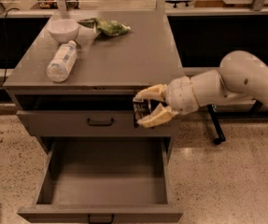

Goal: Pick rxbar chocolate from middle drawer and place on counter

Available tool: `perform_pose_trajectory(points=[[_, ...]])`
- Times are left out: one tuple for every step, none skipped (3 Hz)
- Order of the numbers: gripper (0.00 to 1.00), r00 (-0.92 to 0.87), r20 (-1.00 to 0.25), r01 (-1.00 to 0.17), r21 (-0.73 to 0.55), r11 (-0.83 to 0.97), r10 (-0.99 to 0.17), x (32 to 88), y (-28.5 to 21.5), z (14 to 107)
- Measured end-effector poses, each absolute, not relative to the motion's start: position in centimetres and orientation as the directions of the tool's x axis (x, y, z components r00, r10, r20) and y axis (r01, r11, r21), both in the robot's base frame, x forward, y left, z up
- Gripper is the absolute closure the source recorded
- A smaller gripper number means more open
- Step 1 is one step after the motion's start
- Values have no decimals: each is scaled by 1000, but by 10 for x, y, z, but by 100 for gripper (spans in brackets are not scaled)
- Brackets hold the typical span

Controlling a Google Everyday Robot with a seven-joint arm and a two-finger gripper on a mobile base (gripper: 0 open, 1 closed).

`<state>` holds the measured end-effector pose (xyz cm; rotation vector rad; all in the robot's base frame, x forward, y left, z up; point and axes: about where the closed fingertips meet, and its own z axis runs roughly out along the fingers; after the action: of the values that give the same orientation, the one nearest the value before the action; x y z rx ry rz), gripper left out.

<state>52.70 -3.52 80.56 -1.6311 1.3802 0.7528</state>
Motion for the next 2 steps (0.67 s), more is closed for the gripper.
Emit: perform_pose_trajectory(points=[[100,198,-846,-972,-235,14,-494,583,-34,844],[100,178,-846,-963,-256,90,-503,639,-18,869]])
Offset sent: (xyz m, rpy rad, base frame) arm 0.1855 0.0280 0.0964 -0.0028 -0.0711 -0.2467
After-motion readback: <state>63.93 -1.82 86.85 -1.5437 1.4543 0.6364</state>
